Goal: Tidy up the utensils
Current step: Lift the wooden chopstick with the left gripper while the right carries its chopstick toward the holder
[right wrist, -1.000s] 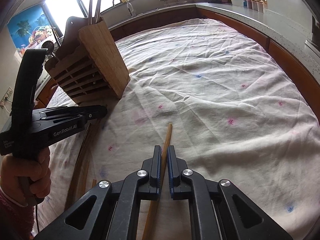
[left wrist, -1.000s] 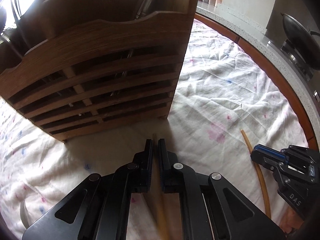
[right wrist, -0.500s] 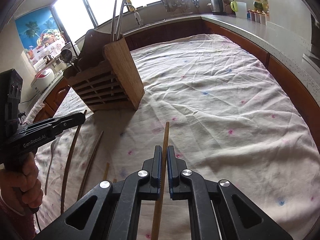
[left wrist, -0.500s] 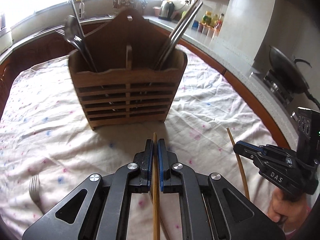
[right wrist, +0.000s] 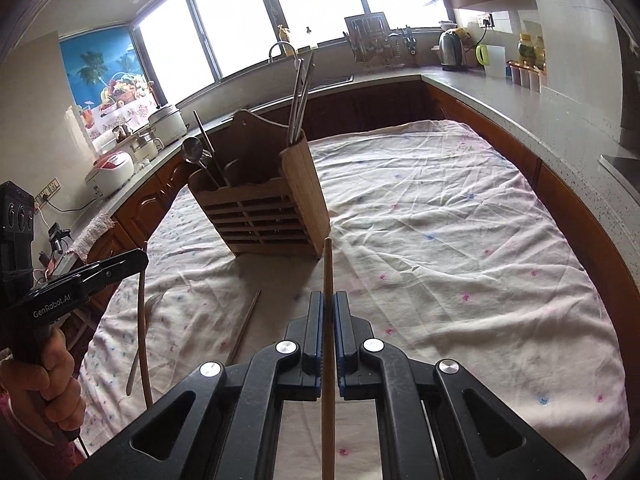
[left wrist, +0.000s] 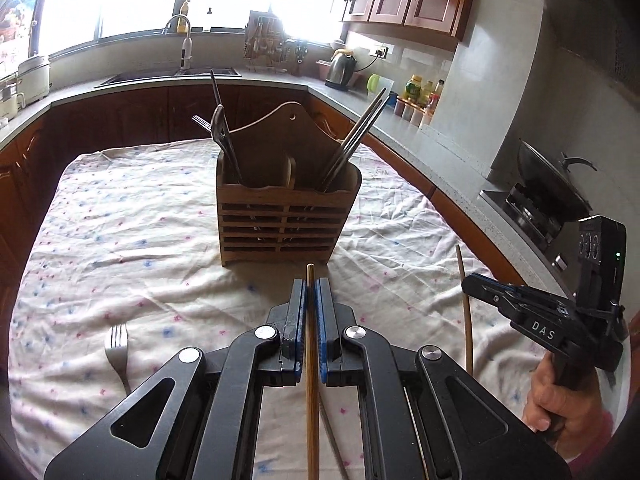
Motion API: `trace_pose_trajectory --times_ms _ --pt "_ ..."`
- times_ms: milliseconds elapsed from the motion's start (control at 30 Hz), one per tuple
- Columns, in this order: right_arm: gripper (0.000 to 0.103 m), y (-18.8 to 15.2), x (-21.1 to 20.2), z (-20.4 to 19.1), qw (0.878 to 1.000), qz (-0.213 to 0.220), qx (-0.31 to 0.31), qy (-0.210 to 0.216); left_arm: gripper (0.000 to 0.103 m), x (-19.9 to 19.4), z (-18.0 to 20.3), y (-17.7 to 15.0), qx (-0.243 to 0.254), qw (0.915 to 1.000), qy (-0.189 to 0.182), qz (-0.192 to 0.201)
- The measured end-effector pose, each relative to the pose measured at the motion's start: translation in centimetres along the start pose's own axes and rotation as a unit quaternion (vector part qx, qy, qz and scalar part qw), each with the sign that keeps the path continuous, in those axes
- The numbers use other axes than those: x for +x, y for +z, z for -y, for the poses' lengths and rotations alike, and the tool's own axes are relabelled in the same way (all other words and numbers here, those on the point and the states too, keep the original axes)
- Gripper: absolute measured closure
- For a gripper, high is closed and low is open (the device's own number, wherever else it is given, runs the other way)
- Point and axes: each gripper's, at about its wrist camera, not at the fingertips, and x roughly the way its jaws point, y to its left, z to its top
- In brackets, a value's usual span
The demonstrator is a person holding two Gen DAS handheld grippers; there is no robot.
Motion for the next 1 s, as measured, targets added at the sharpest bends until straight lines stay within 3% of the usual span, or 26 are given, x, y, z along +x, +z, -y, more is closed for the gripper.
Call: trace_pose_trajectory --times_ms 533,1000 --pt "0.099 1.2 -5.3 -3.0 0.997 0.064 -0.02 0.025 0.099 -7.0 -1.0 -0.3 -0.021 0.9976 0.006 0.066" --pt "0.103 2.2 -6.8 -4.0 0.995 0.089 -0.032 0.032 0.099 -9.1 -1.8 0.2 -0.032 0.995 0.013 0.093"
